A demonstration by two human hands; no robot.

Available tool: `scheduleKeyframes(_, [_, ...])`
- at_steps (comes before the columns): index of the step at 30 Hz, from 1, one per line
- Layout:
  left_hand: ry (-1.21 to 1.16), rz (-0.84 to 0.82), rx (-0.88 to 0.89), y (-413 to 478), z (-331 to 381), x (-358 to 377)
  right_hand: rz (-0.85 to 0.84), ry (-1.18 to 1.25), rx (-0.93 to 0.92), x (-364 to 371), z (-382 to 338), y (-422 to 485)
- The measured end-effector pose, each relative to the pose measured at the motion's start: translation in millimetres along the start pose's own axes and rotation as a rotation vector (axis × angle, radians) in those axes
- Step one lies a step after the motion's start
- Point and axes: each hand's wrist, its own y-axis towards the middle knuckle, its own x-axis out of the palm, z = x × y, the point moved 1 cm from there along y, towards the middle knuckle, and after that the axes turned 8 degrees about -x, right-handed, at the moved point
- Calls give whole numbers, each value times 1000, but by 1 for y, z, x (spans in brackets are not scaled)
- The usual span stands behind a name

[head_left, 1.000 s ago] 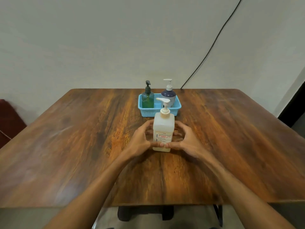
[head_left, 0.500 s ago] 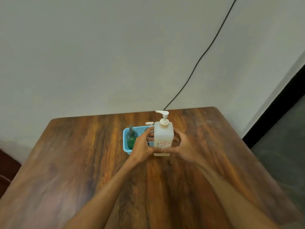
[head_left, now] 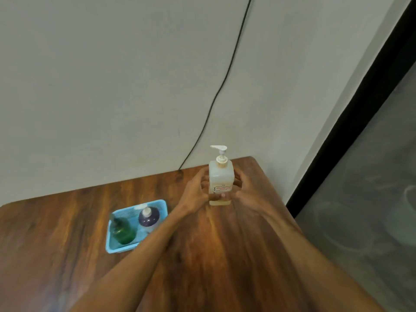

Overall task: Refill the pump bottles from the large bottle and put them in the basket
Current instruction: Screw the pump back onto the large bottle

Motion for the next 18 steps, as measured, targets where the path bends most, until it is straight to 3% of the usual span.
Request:
scheduleKeyframes(8, [-48, -15, -72, 127, -23, 91, 64, -149, -32, -65, 109, 80])
scheduleKeyframes(18, [-20, 55, -130, 238, -91, 163, 114, -106, -48, -72, 242, 161])
